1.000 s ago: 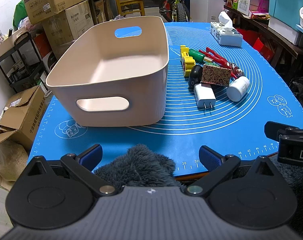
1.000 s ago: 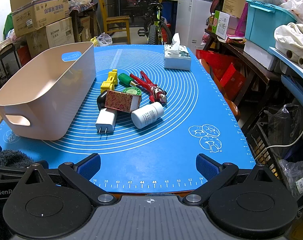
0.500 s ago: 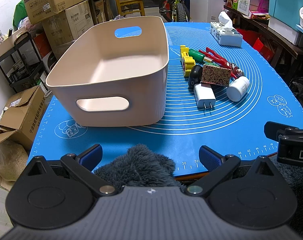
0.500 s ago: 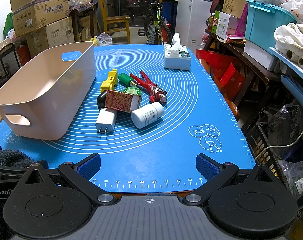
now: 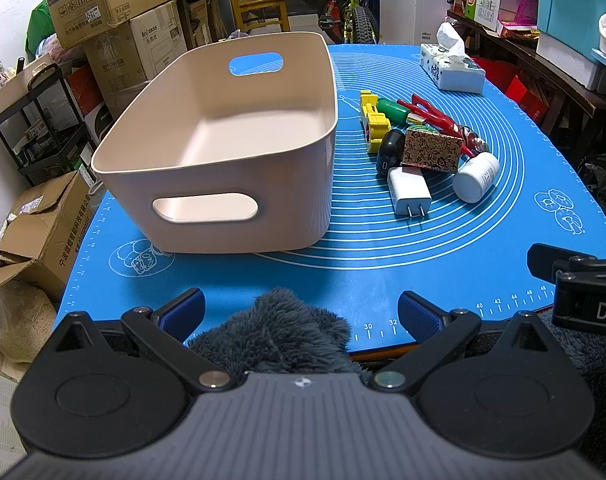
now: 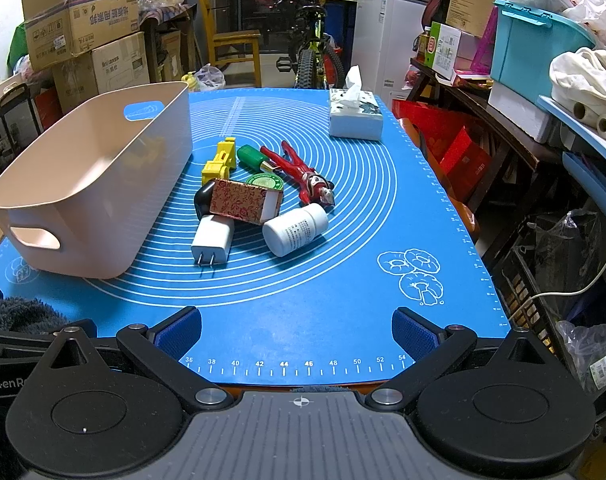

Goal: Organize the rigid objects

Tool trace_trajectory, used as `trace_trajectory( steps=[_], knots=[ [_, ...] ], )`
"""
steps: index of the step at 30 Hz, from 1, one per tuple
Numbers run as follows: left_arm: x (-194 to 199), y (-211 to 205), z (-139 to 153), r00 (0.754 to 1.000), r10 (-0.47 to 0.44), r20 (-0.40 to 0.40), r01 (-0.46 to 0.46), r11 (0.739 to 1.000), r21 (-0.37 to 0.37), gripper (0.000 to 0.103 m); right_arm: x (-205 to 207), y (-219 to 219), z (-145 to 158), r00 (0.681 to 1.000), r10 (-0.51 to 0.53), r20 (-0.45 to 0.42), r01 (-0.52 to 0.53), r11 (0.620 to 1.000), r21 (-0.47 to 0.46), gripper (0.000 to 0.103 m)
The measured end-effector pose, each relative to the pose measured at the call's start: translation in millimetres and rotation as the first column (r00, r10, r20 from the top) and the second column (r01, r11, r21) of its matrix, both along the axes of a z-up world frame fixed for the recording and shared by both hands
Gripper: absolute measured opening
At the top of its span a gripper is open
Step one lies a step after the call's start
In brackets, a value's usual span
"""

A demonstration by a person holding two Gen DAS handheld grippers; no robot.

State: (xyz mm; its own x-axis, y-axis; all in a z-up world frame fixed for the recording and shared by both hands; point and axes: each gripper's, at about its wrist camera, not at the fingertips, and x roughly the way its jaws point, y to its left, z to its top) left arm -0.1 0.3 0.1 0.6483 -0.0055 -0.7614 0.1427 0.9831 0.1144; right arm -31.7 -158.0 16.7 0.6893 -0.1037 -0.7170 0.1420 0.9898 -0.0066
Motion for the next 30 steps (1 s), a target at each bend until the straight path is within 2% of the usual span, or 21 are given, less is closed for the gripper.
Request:
trace_trajectory(
  steps=[19, 26, 30],
  knots=[
    [-0.4, 0.7, 0.9, 1.0, -0.002, 0.001, 0.002, 1.0, -0.002, 0.102, -1.0, -5.0, 1.3, 1.0, -0.015, 0.009, 0.015, 1.0, 0.019, 0.101],
    [4.0, 6.7, 15.1, 1.0, -0.012, -0.013, 0.011, 0.999, -0.048, 0.102, 0.5, -10.5, 7.2, 1.0, -0.003, 0.006, 0.003, 0.999, 0.039, 0.101],
    [12.9, 16.4, 25.3, 1.0, 0.004, -0.003, -0.005, 0.999, -0.037, 0.102, 5.3, -11.0, 16.4, 0.999, 0.029, 0.032, -0.03, 0.999, 0.039, 0.101]
  ],
)
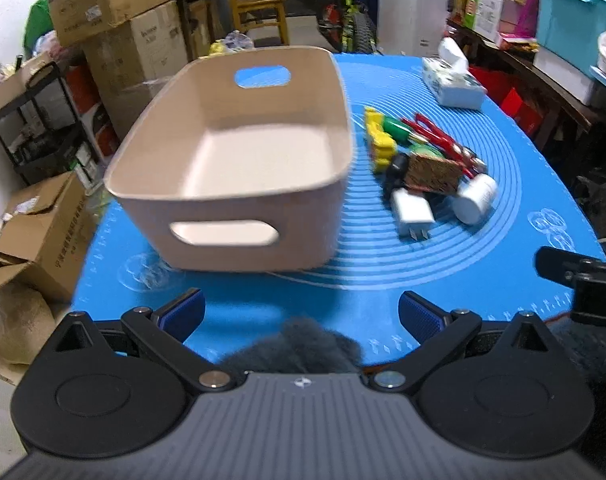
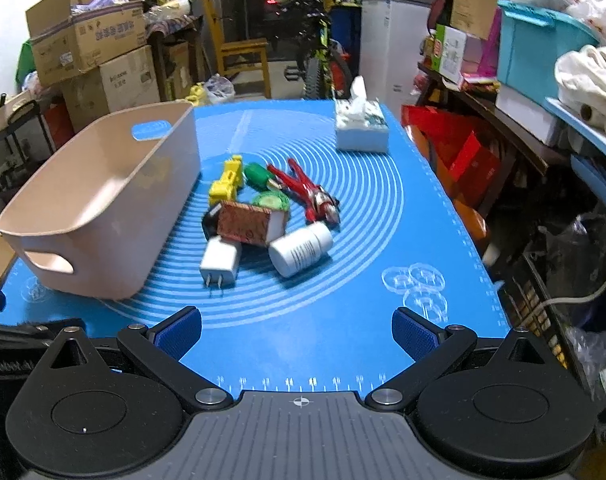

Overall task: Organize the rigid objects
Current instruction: 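Grasp the basket rim with the left gripper while the right gripper reaches the white pill bottle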

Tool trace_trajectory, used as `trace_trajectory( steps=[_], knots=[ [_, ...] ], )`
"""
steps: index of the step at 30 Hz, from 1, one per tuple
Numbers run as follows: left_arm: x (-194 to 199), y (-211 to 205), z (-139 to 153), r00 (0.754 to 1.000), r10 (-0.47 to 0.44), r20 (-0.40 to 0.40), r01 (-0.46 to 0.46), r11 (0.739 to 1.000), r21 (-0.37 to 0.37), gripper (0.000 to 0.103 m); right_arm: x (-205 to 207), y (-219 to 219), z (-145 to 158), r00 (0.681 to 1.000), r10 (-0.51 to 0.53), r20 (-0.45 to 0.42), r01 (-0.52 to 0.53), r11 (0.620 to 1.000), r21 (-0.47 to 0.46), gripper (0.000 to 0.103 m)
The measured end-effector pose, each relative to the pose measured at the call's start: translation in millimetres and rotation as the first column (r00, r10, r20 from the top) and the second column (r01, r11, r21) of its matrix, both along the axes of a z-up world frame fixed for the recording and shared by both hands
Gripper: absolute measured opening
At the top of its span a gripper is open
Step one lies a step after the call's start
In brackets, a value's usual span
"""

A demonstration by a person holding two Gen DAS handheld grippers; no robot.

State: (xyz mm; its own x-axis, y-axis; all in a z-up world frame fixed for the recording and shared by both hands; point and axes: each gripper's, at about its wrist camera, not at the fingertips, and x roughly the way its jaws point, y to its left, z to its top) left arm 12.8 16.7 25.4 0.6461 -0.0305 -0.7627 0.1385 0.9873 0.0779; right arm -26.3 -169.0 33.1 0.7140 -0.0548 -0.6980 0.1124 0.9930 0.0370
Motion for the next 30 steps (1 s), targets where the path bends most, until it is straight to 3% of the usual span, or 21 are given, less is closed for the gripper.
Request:
trace_trajectory(
  steps=[6, 12, 22, 30],
  knots=[
    [28.5, 34.8, 26.9, 0.997, 0.063, 0.049, -0.061, 0.997, -0.04, 0.102, 28.3, -0.1, 11.4, 0.998, 0.035, 0.045, -0.034, 0.999, -0.027, 0.101],
    [63.4, 66.9, 39.2, 0.989, 0.119, 0.083, -0.119, 0.993, -0.012, 0.102, 63.9, -2.3, 7.4, 0.998, 0.048, 0.048, -0.047, 0.998, -0.033, 0.101],
    [108.6, 111.2, 24.1, 0.986, 0.162, 0.047, -0.163, 0.987, 0.015, 0.1, 126.2, -10.8, -39.2, 0.997, 0.051, -0.059, -0.054, 0.997, -0.049, 0.099],
    [128.2, 129.7, 7.4, 0.99, 0.136, -0.024, -0.135, 0.99, 0.035, 0.084, 162.2, -20.5, -72.4, 0.973, 0.169, -0.154, -0.184, 0.979, -0.09, 0.099]
  ],
)
